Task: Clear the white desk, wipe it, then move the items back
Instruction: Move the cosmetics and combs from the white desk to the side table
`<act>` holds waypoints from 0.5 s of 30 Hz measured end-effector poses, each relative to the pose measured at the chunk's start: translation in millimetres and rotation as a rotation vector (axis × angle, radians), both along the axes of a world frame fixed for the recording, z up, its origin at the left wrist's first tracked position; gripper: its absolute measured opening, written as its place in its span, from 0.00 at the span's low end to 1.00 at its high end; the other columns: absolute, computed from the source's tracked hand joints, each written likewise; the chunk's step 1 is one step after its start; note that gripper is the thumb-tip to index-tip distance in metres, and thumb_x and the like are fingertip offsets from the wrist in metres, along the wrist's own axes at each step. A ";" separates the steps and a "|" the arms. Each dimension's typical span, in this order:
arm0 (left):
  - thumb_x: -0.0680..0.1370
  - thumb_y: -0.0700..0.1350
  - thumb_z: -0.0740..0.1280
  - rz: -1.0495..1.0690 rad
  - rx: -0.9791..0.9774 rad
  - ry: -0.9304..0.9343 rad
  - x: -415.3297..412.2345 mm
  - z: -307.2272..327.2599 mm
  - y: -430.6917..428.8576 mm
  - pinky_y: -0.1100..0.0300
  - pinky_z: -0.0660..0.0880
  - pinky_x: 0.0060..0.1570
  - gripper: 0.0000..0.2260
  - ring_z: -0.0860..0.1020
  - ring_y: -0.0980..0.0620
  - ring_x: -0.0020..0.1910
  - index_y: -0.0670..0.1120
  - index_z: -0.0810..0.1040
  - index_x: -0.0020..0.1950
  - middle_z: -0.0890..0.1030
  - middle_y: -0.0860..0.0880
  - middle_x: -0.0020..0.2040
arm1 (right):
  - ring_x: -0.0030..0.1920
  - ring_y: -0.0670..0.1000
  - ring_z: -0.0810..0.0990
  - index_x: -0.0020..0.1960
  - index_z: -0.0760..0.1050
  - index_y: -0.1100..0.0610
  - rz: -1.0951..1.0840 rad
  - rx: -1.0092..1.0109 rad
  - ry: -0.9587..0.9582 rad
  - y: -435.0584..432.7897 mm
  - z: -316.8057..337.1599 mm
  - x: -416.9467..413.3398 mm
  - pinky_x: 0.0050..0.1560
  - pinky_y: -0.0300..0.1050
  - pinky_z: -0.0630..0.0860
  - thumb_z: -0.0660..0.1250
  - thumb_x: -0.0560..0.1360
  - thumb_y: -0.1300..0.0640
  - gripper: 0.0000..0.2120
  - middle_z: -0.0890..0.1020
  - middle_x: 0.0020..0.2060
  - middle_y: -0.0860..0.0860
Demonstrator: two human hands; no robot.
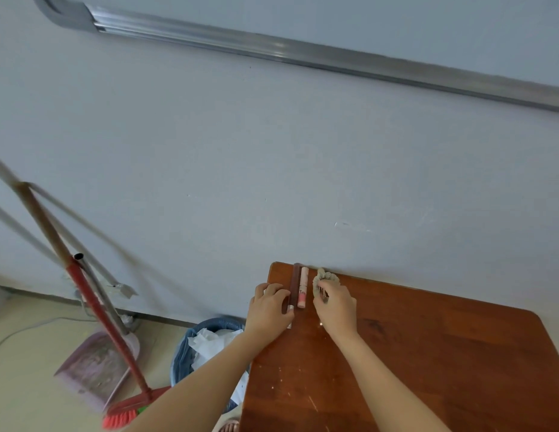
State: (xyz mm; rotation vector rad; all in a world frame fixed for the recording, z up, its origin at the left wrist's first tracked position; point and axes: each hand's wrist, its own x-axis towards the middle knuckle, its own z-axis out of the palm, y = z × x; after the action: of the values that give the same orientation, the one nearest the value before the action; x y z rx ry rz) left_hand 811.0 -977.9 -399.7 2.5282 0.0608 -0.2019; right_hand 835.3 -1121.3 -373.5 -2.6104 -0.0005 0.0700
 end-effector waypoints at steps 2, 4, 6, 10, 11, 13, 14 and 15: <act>0.77 0.50 0.60 -0.006 -0.002 0.005 -0.2 -0.4 0.4 0.54 0.60 0.66 0.18 0.57 0.50 0.70 0.48 0.71 0.66 0.68 0.53 0.68 | 0.57 0.54 0.75 0.59 0.76 0.56 0.000 0.039 -0.020 -4.7 0.0 -3.6 0.55 0.48 0.69 0.63 0.75 0.58 0.13 0.80 0.55 0.51; 0.77 0.51 0.60 -0.009 0.000 0.006 -0.3 -0.9 0.4 0.54 0.60 0.66 0.18 0.57 0.50 0.70 0.49 0.70 0.66 0.68 0.53 0.68 | 0.59 0.53 0.74 0.62 0.73 0.57 0.000 0.082 0.021 -9.4 1.4 -6.5 0.60 0.50 0.71 0.63 0.75 0.59 0.16 0.76 0.61 0.52; 0.77 0.51 0.59 -0.011 0.000 0.007 -0.9 -0.5 0.2 0.54 0.61 0.66 0.18 0.57 0.50 0.70 0.48 0.70 0.66 0.68 0.53 0.69 | 0.60 0.52 0.74 0.65 0.70 0.57 0.009 0.127 0.090 -11.1 2.4 -10.2 0.61 0.48 0.71 0.62 0.75 0.61 0.18 0.72 0.63 0.52; 0.77 0.51 0.59 -0.024 -0.006 0.011 -3.0 2.2 1.3 0.55 0.61 0.65 0.17 0.59 0.51 0.69 0.49 0.70 0.65 0.69 0.53 0.67 | 0.59 0.53 0.74 0.65 0.70 0.56 0.037 0.167 0.114 -6.0 4.5 -16.1 0.60 0.48 0.72 0.60 0.75 0.60 0.17 0.73 0.63 0.52; 0.77 0.51 0.59 -0.028 -0.006 0.013 -4.0 3.7 2.0 0.56 0.62 0.65 0.17 0.60 0.51 0.68 0.49 0.70 0.65 0.69 0.53 0.67 | 0.60 0.53 0.74 0.65 0.70 0.56 0.037 0.171 0.114 -5.1 5.3 -17.2 0.61 0.49 0.72 0.61 0.76 0.60 0.18 0.73 0.63 0.52; 0.77 0.51 0.58 -0.032 0.001 0.020 -6.5 6.9 4.9 0.56 0.62 0.64 0.17 0.60 0.51 0.68 0.49 0.70 0.65 0.70 0.53 0.67 | 0.62 0.53 0.73 0.66 0.69 0.56 0.033 0.167 0.105 -4.6 7.7 -19.1 0.63 0.50 0.71 0.61 0.76 0.59 0.18 0.73 0.63 0.52; 0.77 0.50 0.58 -0.032 0.006 0.025 -8.0 8.6 6.9 0.56 0.62 0.65 0.18 0.60 0.51 0.68 0.49 0.69 0.65 0.69 0.53 0.67 | 0.62 0.52 0.72 0.67 0.68 0.56 0.033 0.159 0.098 -5.2 9.2 -19.8 0.64 0.50 0.70 0.61 0.76 0.59 0.19 0.72 0.64 0.52; 0.76 0.50 0.58 -0.030 0.011 0.029 -9.5 10.5 8.9 0.56 0.61 0.65 0.18 0.60 0.51 0.69 0.49 0.69 0.66 0.69 0.53 0.68 | 0.62 0.52 0.73 0.67 0.67 0.55 0.034 0.151 0.092 -6.3 10.8 -20.6 0.64 0.51 0.70 0.61 0.76 0.58 0.19 0.72 0.64 0.51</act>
State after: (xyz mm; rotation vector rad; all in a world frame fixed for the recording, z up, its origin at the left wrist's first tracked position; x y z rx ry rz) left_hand 801.5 -968.9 -389.2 2.5385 0.0360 -0.2508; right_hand 814.7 -1127.6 -362.7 -2.4540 -0.0174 0.1951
